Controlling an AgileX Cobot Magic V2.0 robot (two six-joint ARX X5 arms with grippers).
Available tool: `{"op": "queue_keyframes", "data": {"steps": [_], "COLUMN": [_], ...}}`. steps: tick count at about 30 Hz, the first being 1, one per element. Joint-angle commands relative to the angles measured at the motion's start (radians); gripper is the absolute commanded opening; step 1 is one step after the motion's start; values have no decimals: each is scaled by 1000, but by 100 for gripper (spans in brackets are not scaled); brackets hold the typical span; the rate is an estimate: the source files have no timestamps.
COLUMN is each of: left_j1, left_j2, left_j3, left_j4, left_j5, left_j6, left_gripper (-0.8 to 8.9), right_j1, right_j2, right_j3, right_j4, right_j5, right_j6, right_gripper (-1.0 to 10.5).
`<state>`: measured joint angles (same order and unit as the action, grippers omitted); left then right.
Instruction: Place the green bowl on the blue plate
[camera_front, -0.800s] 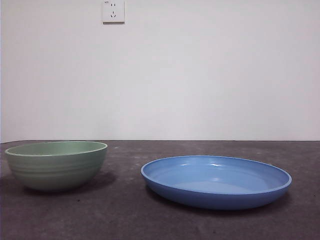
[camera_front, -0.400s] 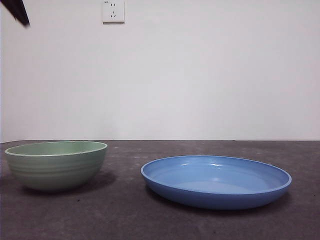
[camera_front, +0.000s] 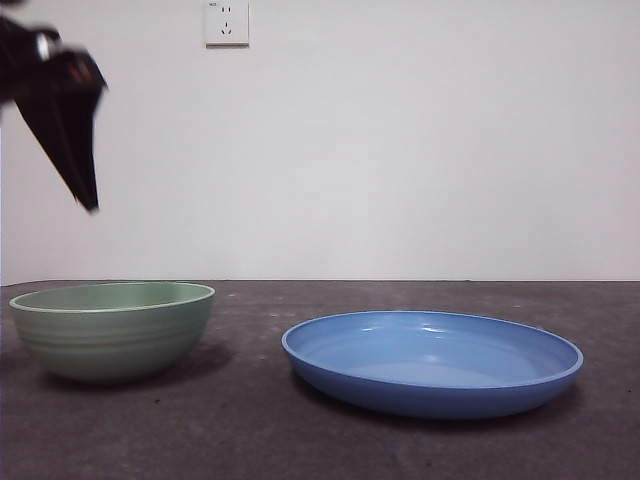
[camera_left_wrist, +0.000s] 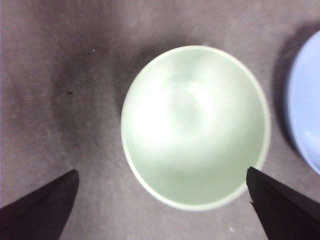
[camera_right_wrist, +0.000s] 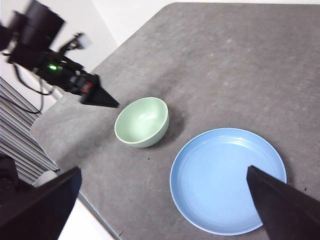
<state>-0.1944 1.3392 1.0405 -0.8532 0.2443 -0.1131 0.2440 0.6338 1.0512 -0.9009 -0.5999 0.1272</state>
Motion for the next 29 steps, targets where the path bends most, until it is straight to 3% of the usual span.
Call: {"op": "queue_keyframes", "data": {"steps": [1,14,24,29], "left_j1": [-2,-2,-2,-2], "left_j2": [89,320,333,333], "left_j3": [18,18,18,18], "left_j4": [33,122,138,138], "left_j5": [-1,-2,-2,-2], "left_j6": [19,20,21,21], "left_gripper": [621,609,265,170], "right_j1": [5,5,5,5], "right_j2": [5,5,5,5], "right_j3": [17,17,17,17], "right_j4": [8,9,9,9], "right_j5": [-3,-3,-3,-2], "right_j6": [-8,-8,-8,-8], "right_gripper": [607,607,607,607]}}
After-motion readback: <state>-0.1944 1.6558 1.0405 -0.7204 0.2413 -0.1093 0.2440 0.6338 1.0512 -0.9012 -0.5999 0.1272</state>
